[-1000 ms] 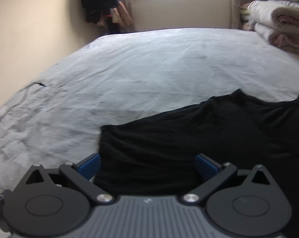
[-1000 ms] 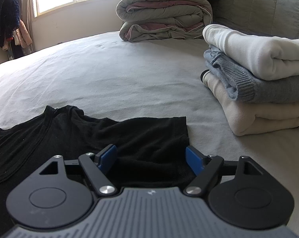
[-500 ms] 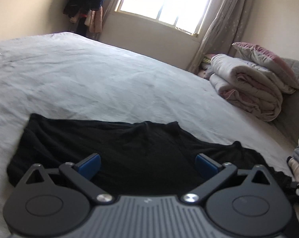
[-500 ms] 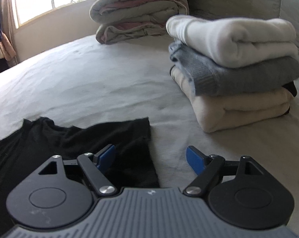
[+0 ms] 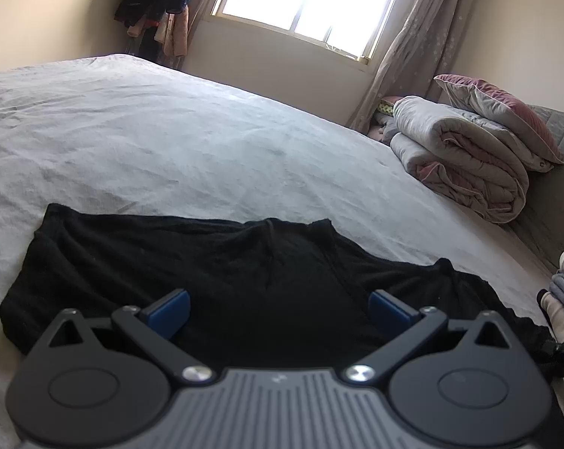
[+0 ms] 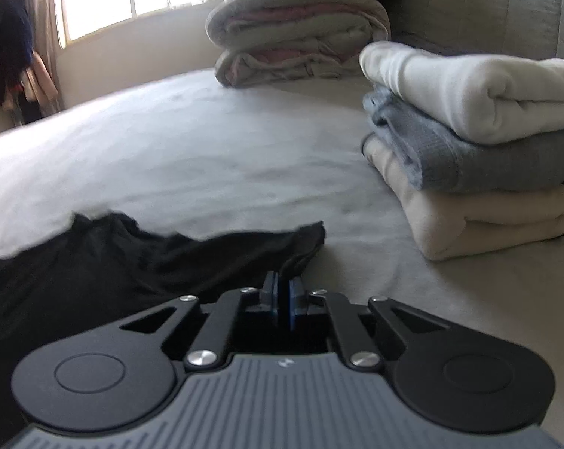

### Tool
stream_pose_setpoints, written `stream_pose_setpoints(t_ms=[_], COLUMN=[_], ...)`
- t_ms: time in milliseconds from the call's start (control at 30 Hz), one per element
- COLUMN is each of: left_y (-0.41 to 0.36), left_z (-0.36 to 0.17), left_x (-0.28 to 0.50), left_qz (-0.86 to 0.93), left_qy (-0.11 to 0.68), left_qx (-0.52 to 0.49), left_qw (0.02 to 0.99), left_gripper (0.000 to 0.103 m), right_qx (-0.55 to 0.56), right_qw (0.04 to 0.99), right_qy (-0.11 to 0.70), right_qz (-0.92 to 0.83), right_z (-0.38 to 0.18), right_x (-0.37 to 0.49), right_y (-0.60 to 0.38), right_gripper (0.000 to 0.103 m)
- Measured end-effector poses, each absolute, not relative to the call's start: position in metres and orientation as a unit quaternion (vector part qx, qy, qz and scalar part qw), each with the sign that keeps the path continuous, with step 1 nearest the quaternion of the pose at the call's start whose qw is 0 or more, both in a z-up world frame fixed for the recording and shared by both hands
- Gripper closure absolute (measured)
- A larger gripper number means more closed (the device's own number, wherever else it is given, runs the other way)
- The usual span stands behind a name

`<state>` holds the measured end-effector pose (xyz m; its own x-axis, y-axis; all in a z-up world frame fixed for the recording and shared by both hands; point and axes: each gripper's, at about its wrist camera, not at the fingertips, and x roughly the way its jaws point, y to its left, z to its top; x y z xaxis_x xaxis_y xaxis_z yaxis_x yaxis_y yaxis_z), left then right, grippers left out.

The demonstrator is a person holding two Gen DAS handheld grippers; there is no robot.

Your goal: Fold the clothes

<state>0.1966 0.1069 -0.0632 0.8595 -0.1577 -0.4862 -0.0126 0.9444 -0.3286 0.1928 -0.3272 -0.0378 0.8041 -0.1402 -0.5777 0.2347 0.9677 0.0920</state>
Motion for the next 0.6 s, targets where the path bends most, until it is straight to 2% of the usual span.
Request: stream_pose_setpoints(t_ms=[167,333,600], left_y=[0.108,0.107,0.105], left_z=[-0.063,-0.063,-0.061], left_x=[0.196,0.196,0.195], left_qz=[-0.04,-0.04,-0.046], left_qy=[0.263,0.263,0.263], left_qx=[-0.164,-0.162,-0.154], left_qw=[0.95,0.95,0.951], left_gripper=[0.001,0.001,0.001], right_qx=[0.03,-0.02,-0.056], right_qw=[0.97,0.976,0.952], right_qy=[0.237,0.214,0.268], right_qz=[-0.047,0.036,0.139], right_z=[-0.016,-0.008,-0.03], right_x=[0.182,0.173,0.183], right_y=[-0.3,-0.26,-0.215], right_gripper=[0.097,0.097,0.097])
